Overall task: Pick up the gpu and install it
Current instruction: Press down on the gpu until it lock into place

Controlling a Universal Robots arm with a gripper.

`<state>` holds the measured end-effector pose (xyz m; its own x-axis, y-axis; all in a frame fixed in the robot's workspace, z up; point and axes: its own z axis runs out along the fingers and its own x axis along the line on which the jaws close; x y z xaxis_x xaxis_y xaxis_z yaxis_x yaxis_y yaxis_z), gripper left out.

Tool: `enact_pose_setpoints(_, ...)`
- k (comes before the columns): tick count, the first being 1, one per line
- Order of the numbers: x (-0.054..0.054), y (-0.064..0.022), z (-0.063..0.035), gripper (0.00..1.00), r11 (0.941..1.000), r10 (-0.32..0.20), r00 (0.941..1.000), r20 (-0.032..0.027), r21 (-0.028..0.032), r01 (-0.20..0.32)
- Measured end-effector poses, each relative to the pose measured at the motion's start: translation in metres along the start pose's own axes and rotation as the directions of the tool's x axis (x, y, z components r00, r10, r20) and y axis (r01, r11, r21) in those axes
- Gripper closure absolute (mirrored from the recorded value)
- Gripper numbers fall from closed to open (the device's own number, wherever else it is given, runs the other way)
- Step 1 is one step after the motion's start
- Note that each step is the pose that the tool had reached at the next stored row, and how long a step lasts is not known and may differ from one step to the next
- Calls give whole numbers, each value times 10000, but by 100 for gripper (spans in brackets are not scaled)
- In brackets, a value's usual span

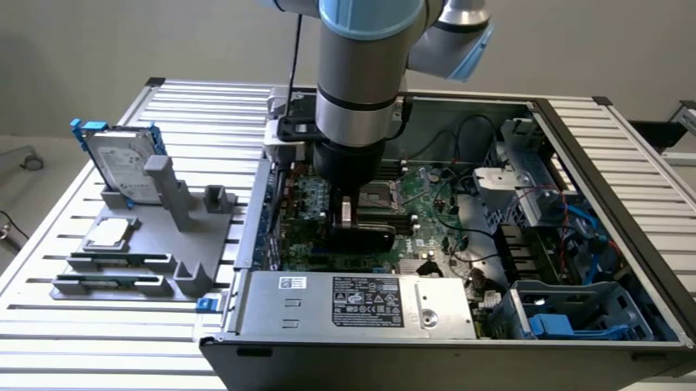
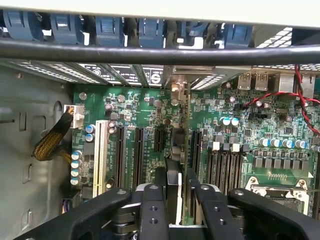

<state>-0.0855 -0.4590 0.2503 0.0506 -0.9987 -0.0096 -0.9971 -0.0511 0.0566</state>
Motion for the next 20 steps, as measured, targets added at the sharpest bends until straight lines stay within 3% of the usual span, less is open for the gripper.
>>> enact_pose_setpoints(20, -4, 47, -1, 73, 10000, 0, 10000, 6, 1, 0)
